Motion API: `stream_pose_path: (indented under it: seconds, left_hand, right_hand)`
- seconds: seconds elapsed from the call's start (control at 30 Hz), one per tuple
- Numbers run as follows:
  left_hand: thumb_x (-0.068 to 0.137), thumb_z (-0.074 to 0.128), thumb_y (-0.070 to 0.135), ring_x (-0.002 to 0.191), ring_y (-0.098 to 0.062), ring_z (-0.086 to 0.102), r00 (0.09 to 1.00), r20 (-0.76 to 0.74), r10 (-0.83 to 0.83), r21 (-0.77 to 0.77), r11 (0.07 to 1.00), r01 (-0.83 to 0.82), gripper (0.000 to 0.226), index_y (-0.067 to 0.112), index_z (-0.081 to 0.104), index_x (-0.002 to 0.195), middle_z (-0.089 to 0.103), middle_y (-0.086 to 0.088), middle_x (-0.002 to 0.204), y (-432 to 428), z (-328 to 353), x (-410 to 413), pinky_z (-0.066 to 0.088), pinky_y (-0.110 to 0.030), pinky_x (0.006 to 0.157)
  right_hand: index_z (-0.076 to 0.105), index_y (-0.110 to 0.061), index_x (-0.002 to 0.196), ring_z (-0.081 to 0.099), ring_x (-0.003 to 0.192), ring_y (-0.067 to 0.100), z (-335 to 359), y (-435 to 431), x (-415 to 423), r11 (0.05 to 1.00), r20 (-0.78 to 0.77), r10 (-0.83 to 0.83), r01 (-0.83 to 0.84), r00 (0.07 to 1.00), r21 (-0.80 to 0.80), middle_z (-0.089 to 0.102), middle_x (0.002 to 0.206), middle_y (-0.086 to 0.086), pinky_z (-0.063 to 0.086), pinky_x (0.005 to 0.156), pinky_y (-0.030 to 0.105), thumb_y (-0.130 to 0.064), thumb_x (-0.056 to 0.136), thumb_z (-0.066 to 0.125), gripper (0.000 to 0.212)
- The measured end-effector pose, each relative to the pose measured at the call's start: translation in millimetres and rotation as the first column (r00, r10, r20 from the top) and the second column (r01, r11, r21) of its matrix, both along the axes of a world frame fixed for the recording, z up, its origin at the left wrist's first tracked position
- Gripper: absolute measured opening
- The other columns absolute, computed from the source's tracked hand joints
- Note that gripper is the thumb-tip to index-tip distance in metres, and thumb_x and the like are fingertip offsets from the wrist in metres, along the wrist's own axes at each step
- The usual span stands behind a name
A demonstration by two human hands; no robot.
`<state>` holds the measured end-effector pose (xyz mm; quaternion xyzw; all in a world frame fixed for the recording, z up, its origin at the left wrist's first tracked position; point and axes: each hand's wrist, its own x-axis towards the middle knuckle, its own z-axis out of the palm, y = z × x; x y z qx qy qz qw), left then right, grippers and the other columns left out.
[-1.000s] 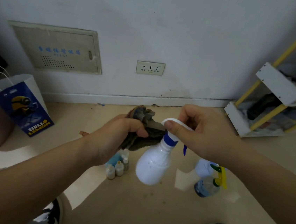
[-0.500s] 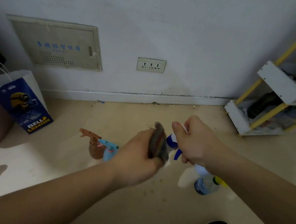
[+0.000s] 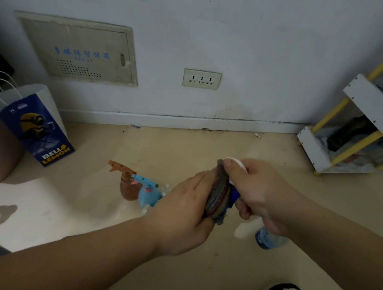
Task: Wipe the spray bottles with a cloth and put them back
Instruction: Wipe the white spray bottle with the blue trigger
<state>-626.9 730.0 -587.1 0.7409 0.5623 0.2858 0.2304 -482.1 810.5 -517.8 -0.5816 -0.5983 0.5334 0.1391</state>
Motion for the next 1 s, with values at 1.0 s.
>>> stream_pose_path:
  seconds: [1.0]
  left_hand:
    - [0.091,0.046,0.072,0.109,-0.039,0.067,0.289,0.492,0.821,-0.801,0.557,-0.219,0.054,0.032,0.056,0.127,0.068,-0.008,0.120,41,-7,-25,0.049,-0.053,0.107]
  right_hand:
    - [0.061,-0.006,0.104,0.044,0.039,0.021,20,5,14,0.958,-0.180,-0.276,0.285,0.944,0.021,0.069,0.061,0.015,0.041,0.046,0.030,-0.039,0.108,0.038,0.040]
